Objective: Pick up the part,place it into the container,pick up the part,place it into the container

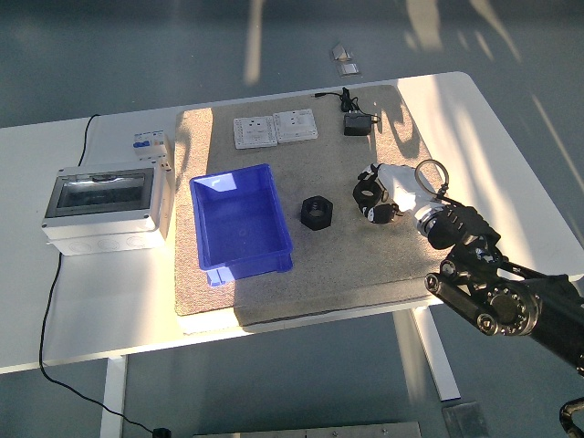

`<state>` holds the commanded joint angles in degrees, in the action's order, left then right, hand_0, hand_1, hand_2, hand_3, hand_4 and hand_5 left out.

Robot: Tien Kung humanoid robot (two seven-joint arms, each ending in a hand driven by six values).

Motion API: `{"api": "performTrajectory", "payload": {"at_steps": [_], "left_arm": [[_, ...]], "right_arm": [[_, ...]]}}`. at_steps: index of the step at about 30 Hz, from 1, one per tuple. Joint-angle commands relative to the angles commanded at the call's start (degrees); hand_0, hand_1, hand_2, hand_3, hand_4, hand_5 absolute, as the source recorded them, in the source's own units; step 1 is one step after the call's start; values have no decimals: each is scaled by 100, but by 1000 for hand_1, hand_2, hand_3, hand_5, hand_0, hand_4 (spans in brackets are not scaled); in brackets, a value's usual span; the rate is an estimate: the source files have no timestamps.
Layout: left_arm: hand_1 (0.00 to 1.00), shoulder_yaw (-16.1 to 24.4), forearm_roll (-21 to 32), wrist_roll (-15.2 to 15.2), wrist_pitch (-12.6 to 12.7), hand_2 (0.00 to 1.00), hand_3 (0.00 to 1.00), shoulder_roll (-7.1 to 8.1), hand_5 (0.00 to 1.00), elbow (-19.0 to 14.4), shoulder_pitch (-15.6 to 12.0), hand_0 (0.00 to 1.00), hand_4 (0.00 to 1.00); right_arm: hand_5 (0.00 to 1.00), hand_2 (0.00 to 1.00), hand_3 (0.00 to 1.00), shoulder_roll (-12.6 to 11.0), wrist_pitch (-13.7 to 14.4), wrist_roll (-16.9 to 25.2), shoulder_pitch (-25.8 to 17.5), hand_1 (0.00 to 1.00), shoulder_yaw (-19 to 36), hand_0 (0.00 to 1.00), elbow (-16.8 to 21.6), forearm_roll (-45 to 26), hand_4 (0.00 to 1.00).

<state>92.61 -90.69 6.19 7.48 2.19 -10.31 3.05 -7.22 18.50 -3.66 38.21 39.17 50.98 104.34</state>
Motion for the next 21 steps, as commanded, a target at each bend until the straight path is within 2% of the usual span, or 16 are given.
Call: {"api": "performTrajectory", "payload": {"at_steps": [2,4,8,10,13,14,19,20,21], "left_arm": [[657,-1,2,0,0,643,755,1,844,0,0,674,754],[657,-1,6,-1,1,643,755,4,844,0,-1,674,754],[657,5,11,-3,6,642,756,11,847,0,-4,674,756],[657,13,2,-2,7,642,756,13,847,0,0,674,756],[657,20,-7,-1,8,642,756,14,847,0,23,674,756],[656,18,-1,-3,8,641,755,16,851,0,29,674,758],[656,92,-33,-28,-7,641,755,20,851,0,29,674,758],[657,101,-36,-33,-9,640,754,21,855,0,27,673,758],[657,103,-37,-35,-9,640,754,21,855,0,26,673,758]], "right_arm": [[2,552,608,-16,69,48,15,392,-12,802,78,-87,220],[2,552,608,-50,263,224,72,392,-102,802,296,-323,220],[2,551,609,-18,741,830,244,390,-522,781,846,-1013,224],[2,551,609,33,793,1097,336,390,-754,781,1085,-1298,224],[2,551,609,93,526,1337,487,390,-1098,781,1256,-1543,224],[2,598,625,105,409,1307,536,417,-1218,772,1248,-1467,220],[2,598,625,135,-121,931,654,417,-1519,772,1192,-999,220],[2,710,675,144,-202,874,668,655,-1549,918,1181,-940,271],[2,710,675,150,-242,848,676,655,-1567,918,1170,-916,271]]}}
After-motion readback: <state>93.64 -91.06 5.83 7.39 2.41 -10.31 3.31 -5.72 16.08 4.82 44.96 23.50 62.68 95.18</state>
